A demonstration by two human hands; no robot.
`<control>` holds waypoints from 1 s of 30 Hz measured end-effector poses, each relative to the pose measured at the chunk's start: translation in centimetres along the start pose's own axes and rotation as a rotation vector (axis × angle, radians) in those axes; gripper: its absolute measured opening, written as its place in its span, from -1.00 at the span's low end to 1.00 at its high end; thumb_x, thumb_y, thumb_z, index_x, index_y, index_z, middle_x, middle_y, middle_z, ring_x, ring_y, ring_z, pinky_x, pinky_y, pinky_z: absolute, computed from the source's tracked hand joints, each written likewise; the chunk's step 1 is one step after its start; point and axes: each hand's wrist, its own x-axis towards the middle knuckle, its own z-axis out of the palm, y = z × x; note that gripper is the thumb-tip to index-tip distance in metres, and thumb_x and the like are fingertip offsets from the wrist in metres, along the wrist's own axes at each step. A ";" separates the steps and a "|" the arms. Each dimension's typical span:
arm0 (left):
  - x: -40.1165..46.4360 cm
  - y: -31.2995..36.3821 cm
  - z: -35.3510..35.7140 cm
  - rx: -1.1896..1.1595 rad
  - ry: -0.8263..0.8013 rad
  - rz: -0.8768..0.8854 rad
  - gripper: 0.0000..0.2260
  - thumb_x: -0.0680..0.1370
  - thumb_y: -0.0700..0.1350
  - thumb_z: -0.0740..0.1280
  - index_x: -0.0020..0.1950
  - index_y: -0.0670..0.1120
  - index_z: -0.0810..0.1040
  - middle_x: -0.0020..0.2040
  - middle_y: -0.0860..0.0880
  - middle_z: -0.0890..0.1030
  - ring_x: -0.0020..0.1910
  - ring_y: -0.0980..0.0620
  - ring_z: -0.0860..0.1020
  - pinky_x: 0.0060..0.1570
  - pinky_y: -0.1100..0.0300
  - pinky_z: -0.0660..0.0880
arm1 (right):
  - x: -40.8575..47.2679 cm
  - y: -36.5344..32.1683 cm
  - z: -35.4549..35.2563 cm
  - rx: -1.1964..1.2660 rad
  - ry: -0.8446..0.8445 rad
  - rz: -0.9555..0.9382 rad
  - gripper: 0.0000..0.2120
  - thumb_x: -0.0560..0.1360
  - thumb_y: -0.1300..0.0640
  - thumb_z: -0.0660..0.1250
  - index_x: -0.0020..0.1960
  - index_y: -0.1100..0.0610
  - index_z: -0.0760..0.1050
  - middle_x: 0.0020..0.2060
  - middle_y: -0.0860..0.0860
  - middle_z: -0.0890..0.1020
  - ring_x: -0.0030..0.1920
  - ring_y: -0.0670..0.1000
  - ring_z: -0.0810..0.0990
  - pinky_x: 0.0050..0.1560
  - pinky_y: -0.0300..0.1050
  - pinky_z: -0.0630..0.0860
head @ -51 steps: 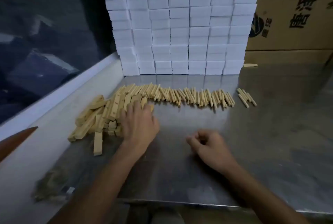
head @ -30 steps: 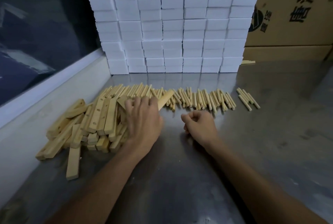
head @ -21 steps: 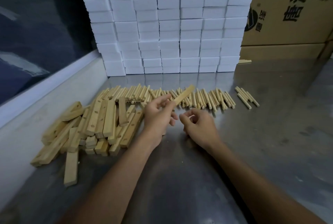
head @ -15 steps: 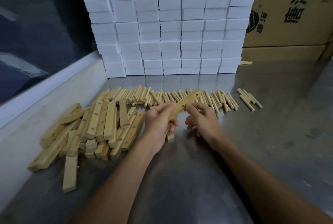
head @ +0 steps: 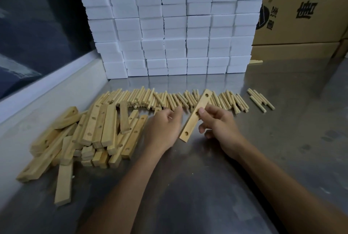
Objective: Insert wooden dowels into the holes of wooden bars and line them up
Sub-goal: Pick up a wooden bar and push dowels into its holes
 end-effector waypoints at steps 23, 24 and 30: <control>1.2 0.0 1.5 -0.938 -0.050 -0.154 -0.92 0.59 -0.23 0.16 0.03 -0.12 0.42 -0.36 -0.11 0.49 -0.57 -0.03 0.36 -0.59 0.26 0.24 | 2.6 0.7 -2.4 -1.054 0.451 -0.290 -0.83 0.54 0.04 0.33 0.00 0.11 0.62 -0.16 -0.02 0.65 -0.13 0.01 0.57 -0.19 -0.08 0.51; 1.1 -0.2 1.5 -0.939 -0.043 -0.136 -0.90 0.58 -0.26 0.15 0.02 -0.14 0.43 -0.36 -0.11 0.48 -0.57 -0.04 0.37 -0.60 0.25 0.25 | 3.2 0.8 -2.7 -1.100 0.462 -0.296 -0.80 0.53 0.03 0.34 0.02 0.14 0.62 -0.14 0.02 0.65 -0.10 0.04 0.56 -0.17 -0.07 0.50; 1.1 -0.4 1.4 -0.882 -0.007 -0.067 -0.89 0.63 -0.22 0.20 0.01 -0.12 0.53 -0.40 -0.04 0.50 -0.56 -0.03 0.41 -0.61 0.22 0.32 | 5.1 1.3 -2.1 -1.321 0.365 -0.278 -0.67 0.48 -0.17 0.38 -0.01 0.11 0.60 -0.11 0.06 0.61 -0.03 0.11 0.52 0.05 0.01 0.43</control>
